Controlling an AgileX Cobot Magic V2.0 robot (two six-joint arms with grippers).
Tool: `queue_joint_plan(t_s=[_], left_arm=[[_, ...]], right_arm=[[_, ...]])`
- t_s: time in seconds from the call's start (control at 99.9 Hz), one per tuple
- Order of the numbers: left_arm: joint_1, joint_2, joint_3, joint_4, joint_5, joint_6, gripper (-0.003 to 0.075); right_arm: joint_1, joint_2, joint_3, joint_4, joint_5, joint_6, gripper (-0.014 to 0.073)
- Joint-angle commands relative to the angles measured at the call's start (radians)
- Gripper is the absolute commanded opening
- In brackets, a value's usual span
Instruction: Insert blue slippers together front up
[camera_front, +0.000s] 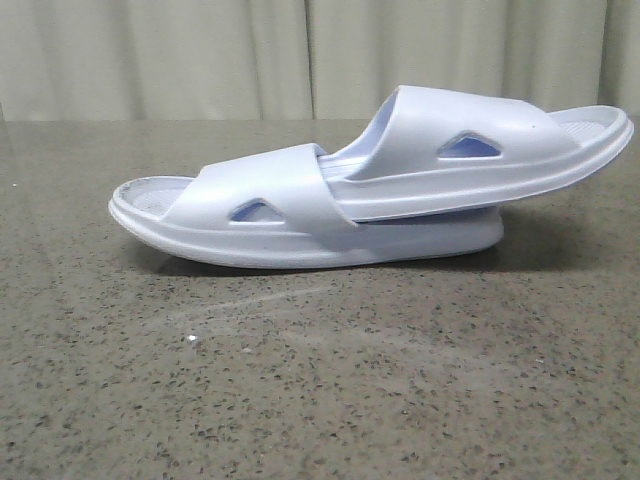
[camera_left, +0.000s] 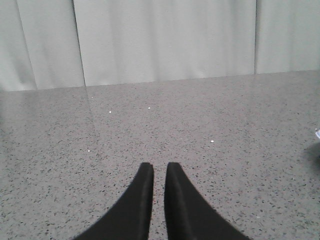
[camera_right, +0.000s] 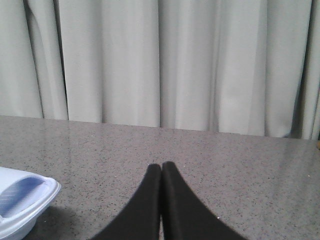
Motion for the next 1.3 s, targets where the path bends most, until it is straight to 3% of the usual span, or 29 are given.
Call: queue_joint_plan(t_s=[0.0, 1.111, 1.291], left_arm=[[0.002, -0.031, 0.009, 0.001, -0.072, -0.013, 0.0016], [0.002, -0.031, 0.009, 0.001, -0.072, -0.013, 0.0016], [0.002, -0.031, 0.009, 0.001, -0.072, -0.013, 0.0016]], right_arm=[[-0.009, 0.012, -0.025, -0.027, -0.074, -0.003, -0.0107], [-0.009, 0.011, 0.009, -0.006, -0.085, -0.008, -0.0107], [-0.042, 0.011, 0.081, 0.161, -0.178, -0.204, -0.0107]])
